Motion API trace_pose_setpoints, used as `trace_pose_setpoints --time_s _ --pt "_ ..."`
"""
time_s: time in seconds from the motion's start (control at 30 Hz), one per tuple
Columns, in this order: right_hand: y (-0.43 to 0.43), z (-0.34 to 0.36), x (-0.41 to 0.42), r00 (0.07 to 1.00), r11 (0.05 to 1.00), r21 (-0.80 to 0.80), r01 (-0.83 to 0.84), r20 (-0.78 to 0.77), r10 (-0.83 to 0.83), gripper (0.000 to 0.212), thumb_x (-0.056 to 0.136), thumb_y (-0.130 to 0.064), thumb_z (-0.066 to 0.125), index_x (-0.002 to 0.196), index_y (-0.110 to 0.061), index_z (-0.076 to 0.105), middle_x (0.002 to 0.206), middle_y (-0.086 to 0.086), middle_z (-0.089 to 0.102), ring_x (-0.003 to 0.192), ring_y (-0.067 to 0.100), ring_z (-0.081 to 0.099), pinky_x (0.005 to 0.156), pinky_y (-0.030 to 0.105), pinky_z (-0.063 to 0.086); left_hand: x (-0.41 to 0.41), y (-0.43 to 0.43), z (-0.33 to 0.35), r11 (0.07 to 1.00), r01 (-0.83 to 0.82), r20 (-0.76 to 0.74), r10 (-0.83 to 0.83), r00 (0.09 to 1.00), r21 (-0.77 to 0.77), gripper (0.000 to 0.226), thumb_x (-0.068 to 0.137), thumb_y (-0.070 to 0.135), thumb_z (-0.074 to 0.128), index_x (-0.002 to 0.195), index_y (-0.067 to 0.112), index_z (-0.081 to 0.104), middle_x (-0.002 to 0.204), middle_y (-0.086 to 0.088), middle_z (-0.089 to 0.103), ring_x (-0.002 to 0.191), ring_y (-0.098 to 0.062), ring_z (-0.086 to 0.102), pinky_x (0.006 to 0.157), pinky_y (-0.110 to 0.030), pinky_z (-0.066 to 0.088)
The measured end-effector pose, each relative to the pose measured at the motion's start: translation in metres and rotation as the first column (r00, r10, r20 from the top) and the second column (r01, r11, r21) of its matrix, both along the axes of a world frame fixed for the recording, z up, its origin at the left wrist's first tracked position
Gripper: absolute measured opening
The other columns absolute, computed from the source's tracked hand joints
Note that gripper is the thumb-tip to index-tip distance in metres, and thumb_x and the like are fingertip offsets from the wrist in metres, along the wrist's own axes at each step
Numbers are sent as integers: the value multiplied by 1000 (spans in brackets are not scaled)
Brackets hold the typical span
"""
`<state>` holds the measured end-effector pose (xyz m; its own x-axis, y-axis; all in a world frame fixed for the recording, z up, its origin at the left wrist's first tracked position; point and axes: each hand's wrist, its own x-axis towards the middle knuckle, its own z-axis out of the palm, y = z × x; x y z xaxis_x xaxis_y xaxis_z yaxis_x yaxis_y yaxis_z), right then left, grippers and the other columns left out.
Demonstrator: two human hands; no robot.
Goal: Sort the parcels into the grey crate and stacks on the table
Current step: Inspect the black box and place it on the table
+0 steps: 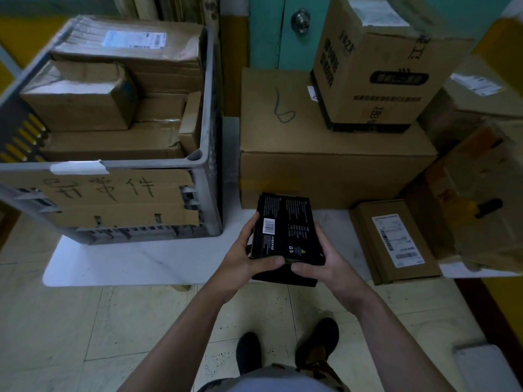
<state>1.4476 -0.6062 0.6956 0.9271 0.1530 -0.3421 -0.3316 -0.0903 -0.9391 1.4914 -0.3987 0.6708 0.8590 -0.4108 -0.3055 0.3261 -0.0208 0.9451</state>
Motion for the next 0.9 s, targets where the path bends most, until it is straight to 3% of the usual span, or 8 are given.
trace_pose_setpoints --time_s 0.13,0.33,0.43,0.57,0.63,0.7,0.8,0.9 --pt "0 0 0 1000 1000 -24 14 0 -14 101 75 -20 85 152 -44 24 127 -25 61 121 -2 57 102 25 46 0 1 -2 1000 6 7 -6 1000 7 112 58 35 91 152 42 32 140 16 57 126 -5 56 103 -31 50" --pt "0 -5 1 1000 998 -56 21 -7 -21 107 67 -30 88 151 -48 24 130 -22 60 123 1 56 110 37 42 1 2 -1 1000 21 13 -21 1000 24 111 59 35 90 152 44 31 140 19 56 125 -1 55 101 -26 50" --pt "-1 -6 -1 1000 998 -54 19 -18 -20 115 64 -30 89 152 -48 18 129 -28 58 120 -5 55 107 32 42 0 3 -2 999 37 12 -37 999 27 113 60 33 91 152 45 28 142 17 54 129 -6 53 105 -33 49" --pt "-2 -8 -6 1000 1000 -31 0 -23 0 122 65 -14 84 155 -44 7 139 -18 51 120 -6 54 103 27 47 -4 4 -4 994 110 22 -110 994 14 120 67 13 89 156 43 15 151 11 46 135 -11 49 107 -41 48" --pt "-3 -9 -10 1000 1000 -19 -21 -16 20 125 67 -6 79 156 -39 -2 140 -15 50 119 -5 55 94 18 49 -5 3 -5 990 142 23 -142 990 11 123 72 -1 85 157 43 8 153 11 42 136 -9 48 107 -39 48" --pt "-4 -10 -12 999 999 -13 -31 -14 31 128 69 -4 79 156 -36 -8 140 -15 49 119 -6 55 90 13 48 -6 3 -6 987 160 27 -160 987 17 125 71 -2 84 157 43 6 155 12 39 137 -8 46 107 -37 48" --pt "-6 -10 -14 999 999 2 -36 -23 36 128 73 2 80 156 -37 -9 138 -17 50 119 -6 55 89 13 48 -8 3 -6 987 157 14 -157 988 23 126 69 2 85 157 44 4 154 14 39 137 -6 45 106 -34 48" --pt "-8 -9 -16 999 999 -8 -34 -23 34 130 69 -8 82 155 -39 -10 140 -17 50 121 -5 55 91 15 48 -10 2 -6 987 161 15 -161 987 21 128 70 -1 84 156 44 1 154 14 38 135 -5 47 104 -34 50"
